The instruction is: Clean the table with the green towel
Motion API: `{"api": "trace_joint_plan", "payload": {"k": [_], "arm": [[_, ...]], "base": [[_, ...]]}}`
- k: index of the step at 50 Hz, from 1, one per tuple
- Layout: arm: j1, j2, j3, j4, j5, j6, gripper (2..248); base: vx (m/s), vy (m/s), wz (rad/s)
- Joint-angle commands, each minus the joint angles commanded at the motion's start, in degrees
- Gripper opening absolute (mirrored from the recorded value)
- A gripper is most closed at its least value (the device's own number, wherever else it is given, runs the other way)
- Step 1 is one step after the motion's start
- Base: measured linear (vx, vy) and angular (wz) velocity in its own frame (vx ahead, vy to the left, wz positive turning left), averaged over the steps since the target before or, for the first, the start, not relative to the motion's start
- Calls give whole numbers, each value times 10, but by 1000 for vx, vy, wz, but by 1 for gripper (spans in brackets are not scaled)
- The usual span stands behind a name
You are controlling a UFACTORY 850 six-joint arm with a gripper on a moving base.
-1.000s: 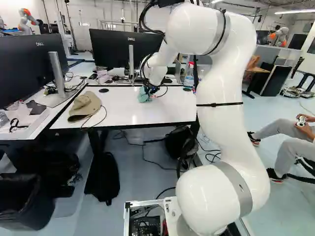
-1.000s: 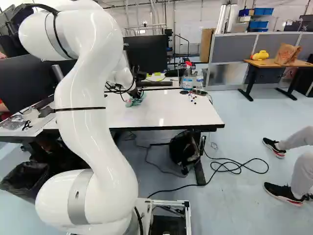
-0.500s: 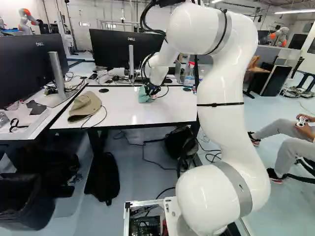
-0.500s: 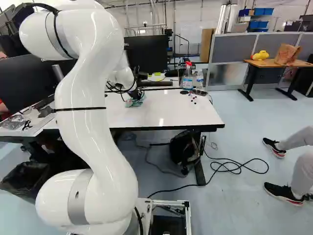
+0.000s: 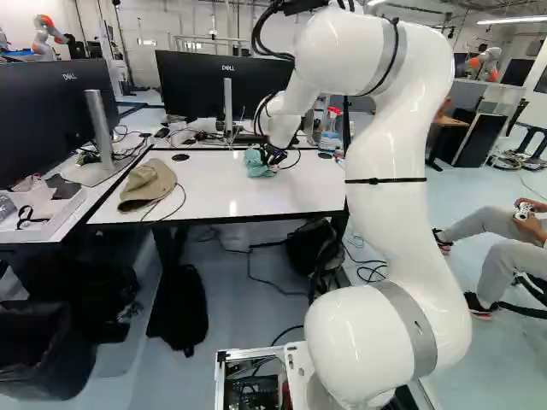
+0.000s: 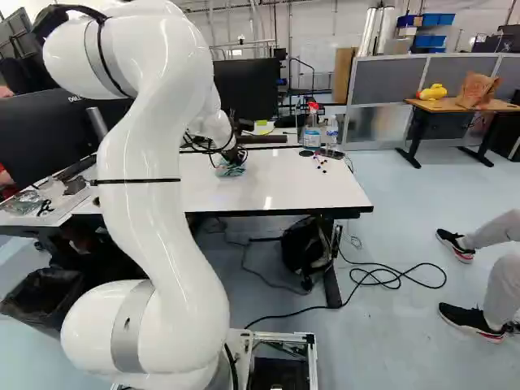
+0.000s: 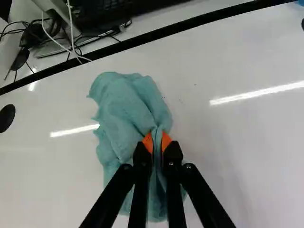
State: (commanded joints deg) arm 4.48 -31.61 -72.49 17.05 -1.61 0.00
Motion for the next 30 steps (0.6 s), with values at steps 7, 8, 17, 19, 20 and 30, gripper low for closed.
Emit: {"api": "trace_joint_plan", "payload": {"k": [7, 8, 17, 19, 20, 30], "arm": [[-10, -11, -15, 0, 0, 0, 41], [-11, -13, -18, 0, 0, 0, 41], [-23, -29, -39, 0, 0, 0, 41], [-25, -32, -44, 0, 0, 0, 41], [-27, -34, -47, 0, 0, 0, 41], [-39, -53, -73, 0, 0, 0, 41]], "base": [[0, 0, 0], [0, 0, 0], [0, 0, 0], [0, 0, 0], [0, 0, 0], [0, 0, 0]]}}
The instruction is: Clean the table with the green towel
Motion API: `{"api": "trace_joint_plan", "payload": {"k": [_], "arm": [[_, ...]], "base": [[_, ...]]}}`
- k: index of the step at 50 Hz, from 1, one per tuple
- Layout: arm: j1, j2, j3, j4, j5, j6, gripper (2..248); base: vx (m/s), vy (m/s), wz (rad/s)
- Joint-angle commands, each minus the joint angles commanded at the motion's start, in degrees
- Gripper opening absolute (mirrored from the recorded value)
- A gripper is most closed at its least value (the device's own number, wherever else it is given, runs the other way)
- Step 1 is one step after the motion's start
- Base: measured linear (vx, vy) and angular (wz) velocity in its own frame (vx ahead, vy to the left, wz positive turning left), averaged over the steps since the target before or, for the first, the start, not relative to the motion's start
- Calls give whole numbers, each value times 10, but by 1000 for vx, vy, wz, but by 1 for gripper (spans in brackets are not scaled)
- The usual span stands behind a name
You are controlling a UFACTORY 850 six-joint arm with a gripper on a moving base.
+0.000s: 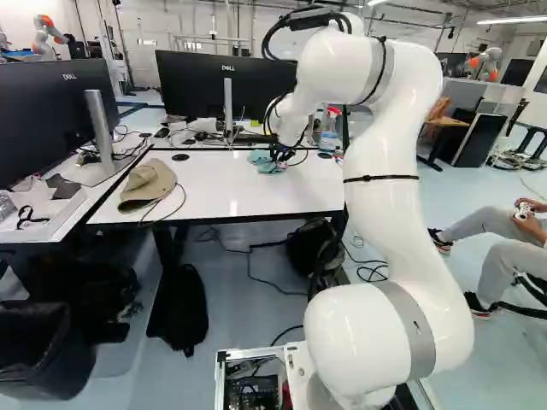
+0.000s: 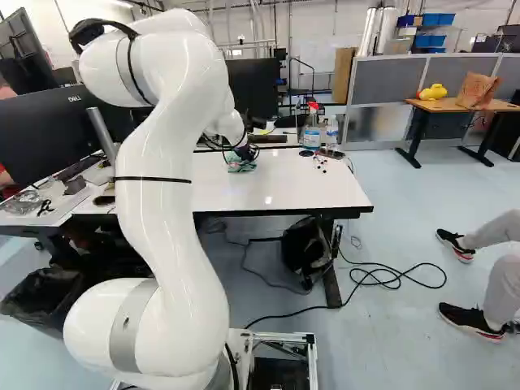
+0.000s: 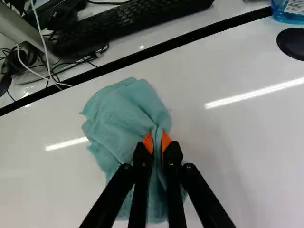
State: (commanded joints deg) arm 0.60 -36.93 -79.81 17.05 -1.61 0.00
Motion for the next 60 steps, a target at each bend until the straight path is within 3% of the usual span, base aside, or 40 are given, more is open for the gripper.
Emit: {"api": "trace_joint_plan", "payload": {"k": [12, 25, 40, 60], "arm": [[-10, -25, -36, 0, 0, 0, 41], [-8, -57, -81, 0, 0, 0, 41], [5, -85, -120, 0, 0, 0, 41], [32, -89, -126, 0, 0, 0, 41]], "base": [[0, 0, 0], [0, 0, 0], [0, 0, 0], [0, 0, 0]]}}
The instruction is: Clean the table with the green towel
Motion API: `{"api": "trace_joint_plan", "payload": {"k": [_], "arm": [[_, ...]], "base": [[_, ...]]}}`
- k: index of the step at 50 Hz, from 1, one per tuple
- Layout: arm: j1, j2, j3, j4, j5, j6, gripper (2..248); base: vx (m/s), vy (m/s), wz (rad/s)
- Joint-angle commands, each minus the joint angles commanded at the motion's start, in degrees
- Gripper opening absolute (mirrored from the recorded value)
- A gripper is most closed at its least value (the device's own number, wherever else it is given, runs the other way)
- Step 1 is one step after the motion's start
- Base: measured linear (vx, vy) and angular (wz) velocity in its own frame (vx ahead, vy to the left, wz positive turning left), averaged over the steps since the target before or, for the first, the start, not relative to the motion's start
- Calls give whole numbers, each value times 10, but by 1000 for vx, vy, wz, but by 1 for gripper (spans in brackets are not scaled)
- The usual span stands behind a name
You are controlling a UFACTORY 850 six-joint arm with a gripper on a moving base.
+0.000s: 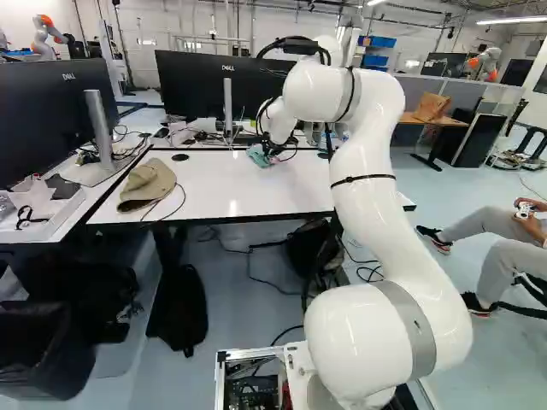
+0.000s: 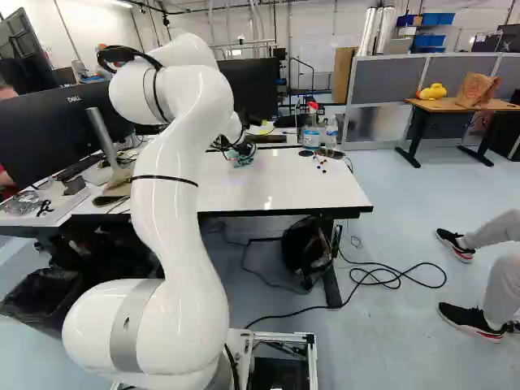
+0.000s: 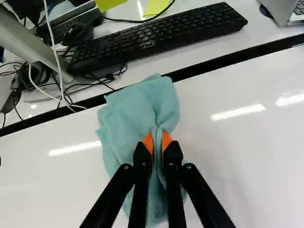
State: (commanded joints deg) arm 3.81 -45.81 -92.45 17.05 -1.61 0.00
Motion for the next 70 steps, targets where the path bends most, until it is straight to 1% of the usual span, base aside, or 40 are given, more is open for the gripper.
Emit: {"api": "trace_joint_plan", "payload": {"k": [12, 25, 43, 70], "arm": [[16, 0, 0, 0, 0, 0, 41], [32, 16, 23, 0, 0, 0, 41], [46, 53, 76, 0, 0, 0, 41], [48, 119, 168, 0, 0, 0, 41]], "base": [[0, 0, 0], [0, 0, 0], [0, 0, 0], [0, 0, 0]]}}
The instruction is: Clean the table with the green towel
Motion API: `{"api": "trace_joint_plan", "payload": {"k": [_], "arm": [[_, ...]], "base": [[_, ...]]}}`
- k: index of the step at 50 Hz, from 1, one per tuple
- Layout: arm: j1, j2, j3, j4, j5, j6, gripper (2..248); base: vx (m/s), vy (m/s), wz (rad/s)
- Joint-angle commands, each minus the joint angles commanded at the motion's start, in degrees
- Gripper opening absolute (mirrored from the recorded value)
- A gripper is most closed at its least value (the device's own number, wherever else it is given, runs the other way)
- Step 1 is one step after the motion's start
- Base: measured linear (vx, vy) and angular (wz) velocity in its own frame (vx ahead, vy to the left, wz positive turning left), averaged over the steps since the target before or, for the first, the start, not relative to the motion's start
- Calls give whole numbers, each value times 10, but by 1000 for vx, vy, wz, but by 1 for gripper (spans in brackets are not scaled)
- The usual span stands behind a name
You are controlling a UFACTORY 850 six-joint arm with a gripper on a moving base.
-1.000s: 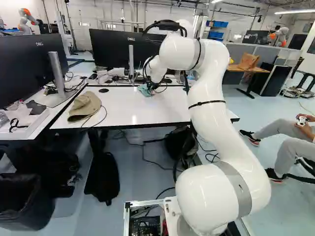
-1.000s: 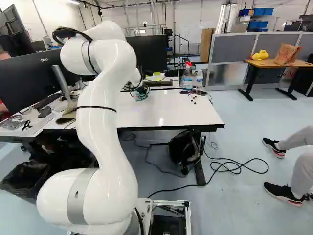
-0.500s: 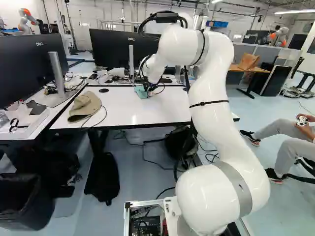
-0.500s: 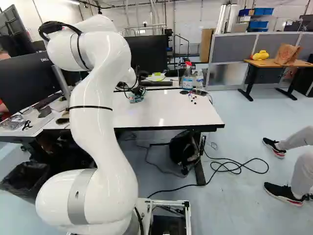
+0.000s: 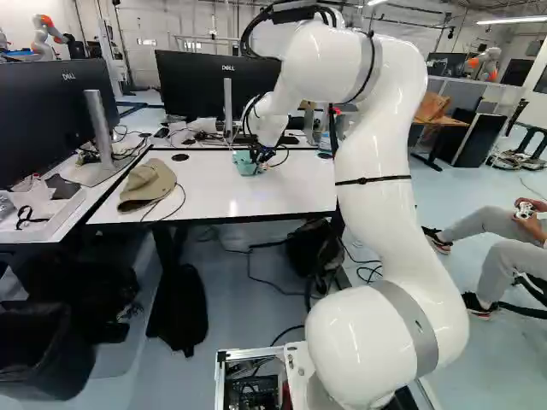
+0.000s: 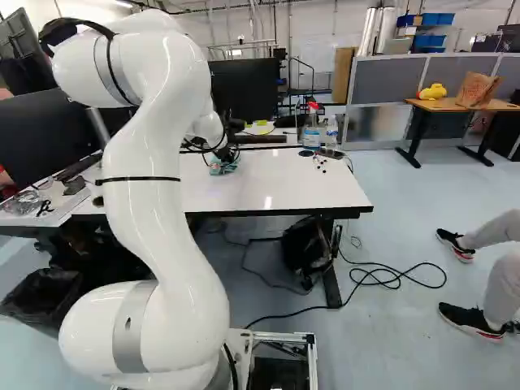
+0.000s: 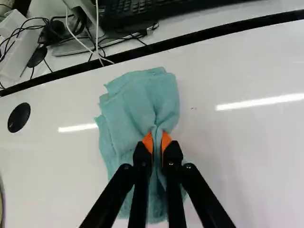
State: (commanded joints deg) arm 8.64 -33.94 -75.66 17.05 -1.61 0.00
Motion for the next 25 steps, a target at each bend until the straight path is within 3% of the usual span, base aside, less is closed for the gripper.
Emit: {"api": "trace_joint_plan", "payload": {"k": [25], "arm": [[-30, 26, 35, 0, 0, 0, 41]], "base": [[0, 0, 0]]}}
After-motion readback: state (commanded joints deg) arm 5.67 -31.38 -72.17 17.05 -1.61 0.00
